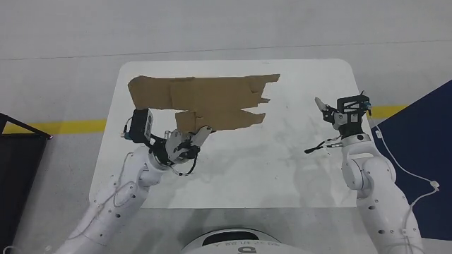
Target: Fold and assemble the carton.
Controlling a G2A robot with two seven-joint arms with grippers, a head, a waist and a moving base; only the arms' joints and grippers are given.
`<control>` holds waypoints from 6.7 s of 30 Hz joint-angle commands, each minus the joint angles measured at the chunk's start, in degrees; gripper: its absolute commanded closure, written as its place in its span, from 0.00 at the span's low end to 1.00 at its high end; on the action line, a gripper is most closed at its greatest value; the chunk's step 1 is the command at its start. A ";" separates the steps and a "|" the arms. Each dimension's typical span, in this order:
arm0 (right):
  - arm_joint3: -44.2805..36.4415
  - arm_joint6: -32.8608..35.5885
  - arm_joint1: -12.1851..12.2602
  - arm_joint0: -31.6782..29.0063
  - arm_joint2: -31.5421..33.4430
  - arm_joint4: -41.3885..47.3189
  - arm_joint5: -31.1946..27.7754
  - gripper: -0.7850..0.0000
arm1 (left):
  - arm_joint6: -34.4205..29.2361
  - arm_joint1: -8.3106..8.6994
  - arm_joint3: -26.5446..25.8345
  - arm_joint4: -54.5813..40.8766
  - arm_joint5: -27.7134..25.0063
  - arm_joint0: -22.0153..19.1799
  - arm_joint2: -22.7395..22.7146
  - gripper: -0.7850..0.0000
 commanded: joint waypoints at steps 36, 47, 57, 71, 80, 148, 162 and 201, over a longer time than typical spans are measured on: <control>0.00 0.00 0.00 0.00 0.00 0.00 0.00 0.00 | 7.76 12.43 -7.39 29.30 55.28 5.36 -10.30 1.00; 0.00 0.00 0.00 0.00 0.00 0.00 0.00 0.00 | -28.48 14.03 -23.46 87.52 78.36 13.68 -26.56 1.00; 0.00 0.00 0.00 0.00 0.00 0.00 0.00 0.00 | -35.59 13.88 -37.01 121.36 69.31 19.09 -27.47 1.00; 0.00 0.00 0.00 0.00 0.00 0.00 0.00 0.00 | -29.38 12.49 -25.13 80.73 60.99 16.94 -23.81 1.00; 0.00 0.00 0.00 0.00 0.00 0.00 0.00 0.00 | -9.68 9.95 -9.98 33.15 31.19 5.93 -12.82 1.00; 16.36 46.29 11.13 26.61 -25.41 103.56 -58.00 1.00 | -47.86 5.44 4.95 -46.91 0.01 -3.30 5.40 0.00; 14.71 46.29 12.10 24.73 -22.34 102.28 -58.00 1.00 | -62.61 6.98 2.47 -69.60 0.01 -1.86 1.43 0.18; -2.49 16.74 9.06 15.55 -7.26 34.66 -45.75 0.00 | -65.01 0.85 1.85 -36.71 0.01 -0.30 -13.41 1.00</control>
